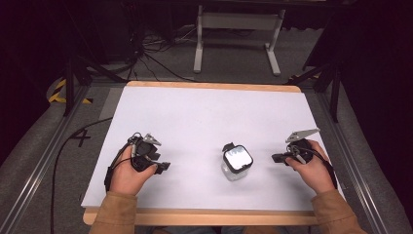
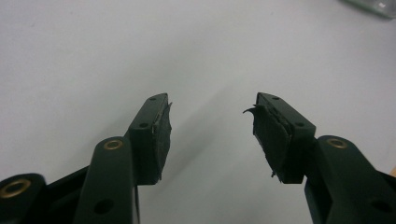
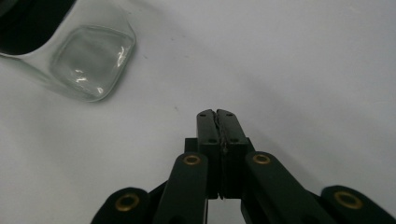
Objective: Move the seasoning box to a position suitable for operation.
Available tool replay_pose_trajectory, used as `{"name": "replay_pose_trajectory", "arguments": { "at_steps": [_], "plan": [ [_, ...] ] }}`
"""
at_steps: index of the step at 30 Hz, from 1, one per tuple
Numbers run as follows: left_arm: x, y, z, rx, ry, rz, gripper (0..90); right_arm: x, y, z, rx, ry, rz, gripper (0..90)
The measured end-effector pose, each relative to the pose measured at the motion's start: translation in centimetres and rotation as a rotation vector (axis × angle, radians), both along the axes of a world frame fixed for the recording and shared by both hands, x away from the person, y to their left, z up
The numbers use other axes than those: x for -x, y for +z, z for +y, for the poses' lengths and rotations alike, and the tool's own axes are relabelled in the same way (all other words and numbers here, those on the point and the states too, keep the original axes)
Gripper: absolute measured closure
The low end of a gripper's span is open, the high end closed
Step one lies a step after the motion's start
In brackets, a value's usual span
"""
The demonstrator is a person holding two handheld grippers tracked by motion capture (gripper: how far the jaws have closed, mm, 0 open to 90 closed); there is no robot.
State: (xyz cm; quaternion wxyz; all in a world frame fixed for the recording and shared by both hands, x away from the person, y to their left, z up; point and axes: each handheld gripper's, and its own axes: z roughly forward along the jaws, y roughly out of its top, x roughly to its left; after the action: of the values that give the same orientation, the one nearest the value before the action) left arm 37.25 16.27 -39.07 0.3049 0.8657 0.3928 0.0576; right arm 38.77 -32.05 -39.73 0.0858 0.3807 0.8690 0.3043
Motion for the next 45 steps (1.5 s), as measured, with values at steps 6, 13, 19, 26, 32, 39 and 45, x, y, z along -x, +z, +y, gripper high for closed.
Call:
{"name": "replay_pose_trajectory", "arguments": {
  "at_steps": [6, 13, 19, 26, 32, 39, 45],
  "plan": [
    [0.3, 0.1, 0.0, 0.051, -0.003, -0.041, 44.6, 0.0, -0.8, 0.3, -0.074, 0.03, -0.004, 90.0],
    [0.8, 0.1, -0.6, 0.067, -0.069, -0.041, 38.2, 0.1, -0.9, 1.2, -0.1, 0.099, -0.01, 90.0],
    [1.2, 0.6, -0.8, 0.081, -0.09, -0.054, 37.1, 0.3, -1.4, 3.0, -0.112, 0.172, -0.019, 90.0],
    [1.4, 0.5, -0.8, 0.076, -0.103, -0.067, 35.7, 0.1, -2.3, 4.9, -0.125, 0.222, -0.02, 90.0],
    [1.6, 0.6, -1.0, 0.071, -0.114, -0.078, 34.7, 0.1, -2.7, 5.7, -0.095, 0.235, -0.024, 90.0],
    [1.6, 0.6, -1.3, 0.06, -0.12, -0.07, 33.9, 0.2, -2.8, 5.8, -0.081, 0.237, -0.021, 90.0],
    [1.3, 0.4, -1.9, 0.062, -0.132, -0.075, 33.5, 0.6, -2.9, 6.0, -0.078, 0.244, -0.007, 90.0]
  ]
}}
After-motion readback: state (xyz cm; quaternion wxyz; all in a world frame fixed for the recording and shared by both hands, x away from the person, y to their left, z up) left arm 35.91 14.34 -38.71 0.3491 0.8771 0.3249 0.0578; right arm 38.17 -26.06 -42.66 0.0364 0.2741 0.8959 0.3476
